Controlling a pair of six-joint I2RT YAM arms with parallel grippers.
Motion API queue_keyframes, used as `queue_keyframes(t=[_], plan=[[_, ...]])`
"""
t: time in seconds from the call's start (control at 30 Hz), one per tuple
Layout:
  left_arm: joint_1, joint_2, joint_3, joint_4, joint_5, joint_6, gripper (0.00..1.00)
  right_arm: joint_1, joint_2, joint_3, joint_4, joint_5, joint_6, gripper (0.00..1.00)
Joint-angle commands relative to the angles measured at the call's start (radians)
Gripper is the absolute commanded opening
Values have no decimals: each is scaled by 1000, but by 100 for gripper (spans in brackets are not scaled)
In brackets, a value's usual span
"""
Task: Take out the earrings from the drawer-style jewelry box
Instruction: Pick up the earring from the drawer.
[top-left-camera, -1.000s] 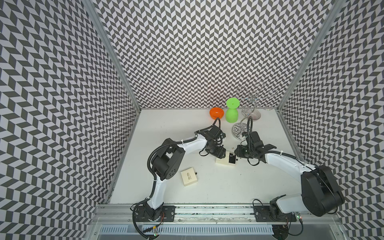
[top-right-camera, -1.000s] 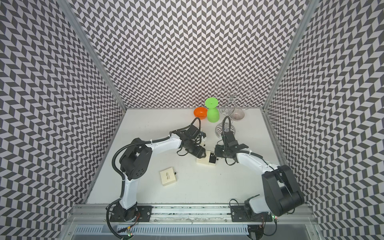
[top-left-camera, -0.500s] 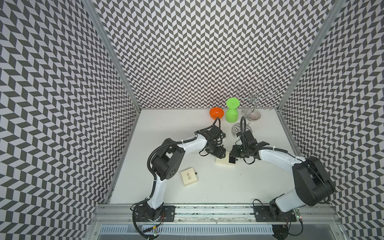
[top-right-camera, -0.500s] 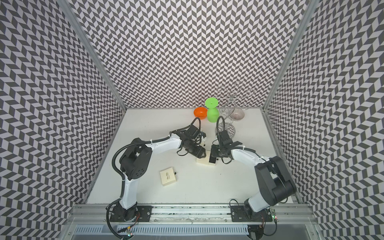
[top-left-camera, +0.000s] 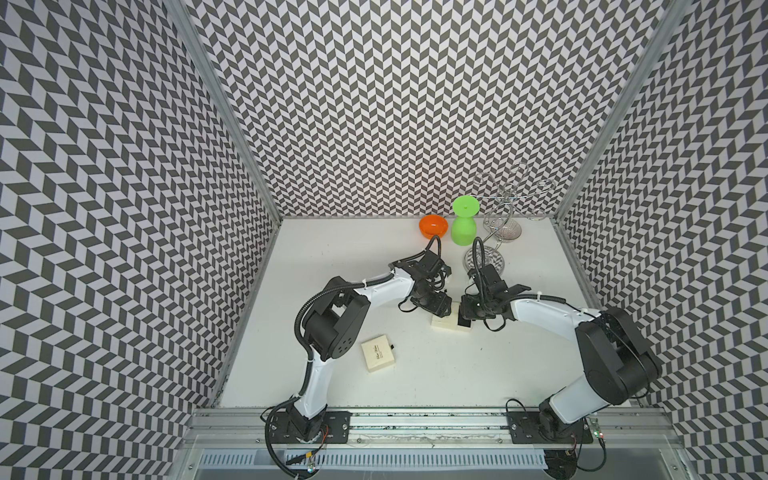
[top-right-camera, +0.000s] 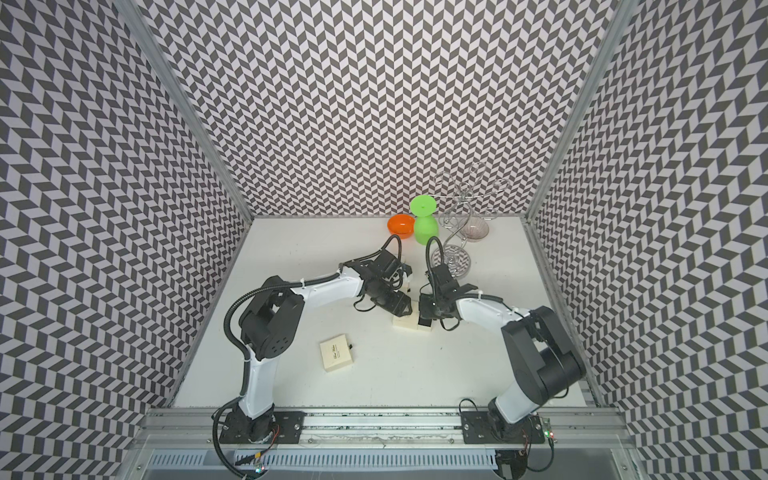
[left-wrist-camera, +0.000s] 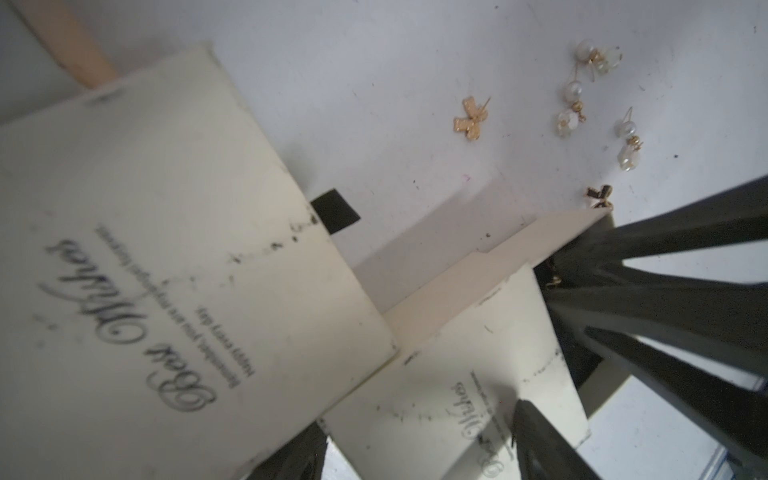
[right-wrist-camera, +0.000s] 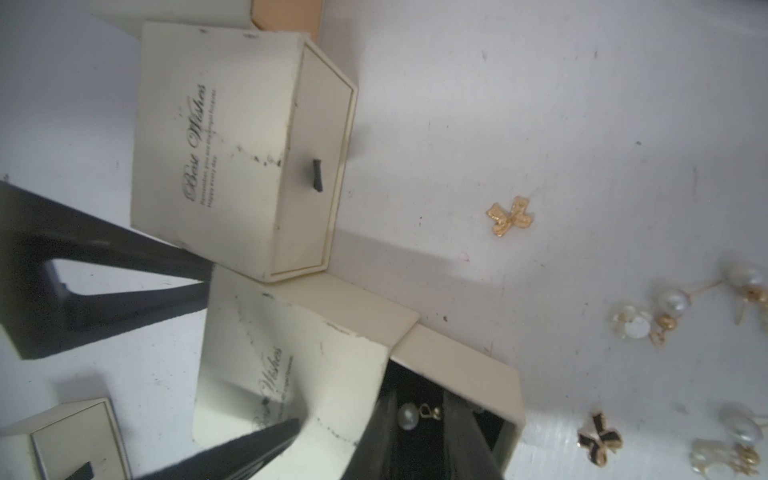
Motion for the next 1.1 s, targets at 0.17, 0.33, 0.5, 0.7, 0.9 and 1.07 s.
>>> queue_keyframes(t=[0.17,0.33,0.5,0.7,0.9,1.07], plan=[[-3,56,-14,-43,-109,14,71,33,39,41,20,32,-12,21],[-4,59,-11,-44,-109,14,71,34,49,36,40,-19,-3,13],[-4,61,-13,-43,-108,14,71,34,32,35,29,-30,0,7],[-4,63,-12,-43,-108,14,71,28,-8,45,-6,-7,5,3],[-3,62,-13,-42,-106,14,71,8,-34,58,-34,38,-5,3],[-3,63,-12,-43,-104,14,71,-3,-35,60,-42,60,-10,6]])
